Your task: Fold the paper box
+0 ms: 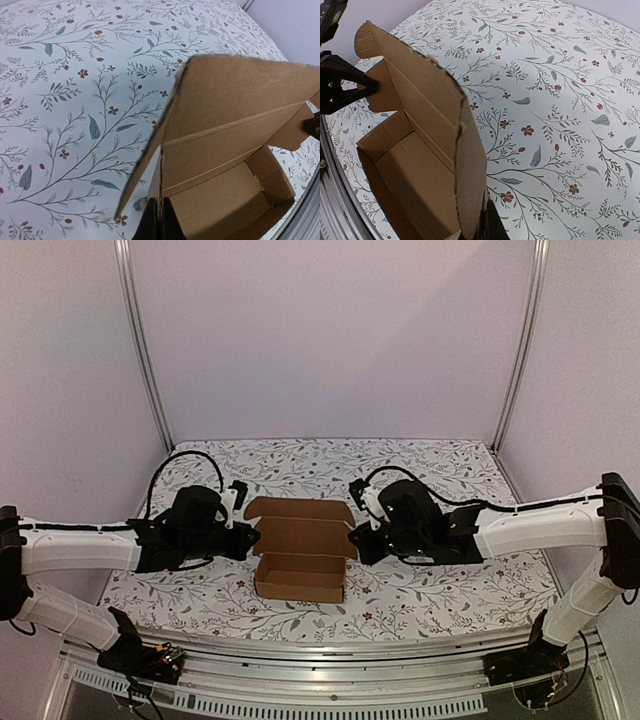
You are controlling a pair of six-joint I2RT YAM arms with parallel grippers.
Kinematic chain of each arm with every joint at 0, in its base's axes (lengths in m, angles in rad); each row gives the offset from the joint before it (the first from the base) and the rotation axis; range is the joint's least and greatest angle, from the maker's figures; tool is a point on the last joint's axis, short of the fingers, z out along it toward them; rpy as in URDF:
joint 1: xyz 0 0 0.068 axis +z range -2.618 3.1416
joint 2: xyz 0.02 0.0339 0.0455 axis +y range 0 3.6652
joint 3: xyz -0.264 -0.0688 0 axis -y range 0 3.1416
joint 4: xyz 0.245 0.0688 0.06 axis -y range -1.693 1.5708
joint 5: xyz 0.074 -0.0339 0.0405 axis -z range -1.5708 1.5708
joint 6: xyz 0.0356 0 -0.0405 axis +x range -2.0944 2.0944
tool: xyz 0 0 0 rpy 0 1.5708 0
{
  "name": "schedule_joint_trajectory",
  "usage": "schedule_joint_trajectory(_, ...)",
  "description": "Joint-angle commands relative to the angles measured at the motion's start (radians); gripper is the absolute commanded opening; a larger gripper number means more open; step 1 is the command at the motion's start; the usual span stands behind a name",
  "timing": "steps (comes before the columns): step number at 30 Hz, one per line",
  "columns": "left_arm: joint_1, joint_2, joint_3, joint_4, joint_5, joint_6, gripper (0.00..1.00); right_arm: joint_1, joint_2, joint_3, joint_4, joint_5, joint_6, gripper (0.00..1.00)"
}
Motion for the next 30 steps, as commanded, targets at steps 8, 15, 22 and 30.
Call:
schedule_joint_trajectory(8,-0.132,0.002,0.100,-0.147,-0.195,-0.059,0.00,0.133,0.068,0.140,-0.120,0.358,0.216,0.00)
schedule_joint_trajectory(15,-0.171,0.005,0.094,-0.160,-0.263,-0.157,0.00,0.172,0.128,0.166,-0.136,0.435,0.293,0.00)
schedule_joint_trajectory(22,-0.206,0.033,0.101,-0.169,-0.319,-0.240,0.00,0.184,0.169,0.184,-0.159,0.455,0.338,0.00)
schedule_joint_trajectory(30,-0.243,0.084,0.135,-0.204,-0.351,-0.280,0.00,0.206,0.191,0.205,-0.173,0.469,0.383,0.00)
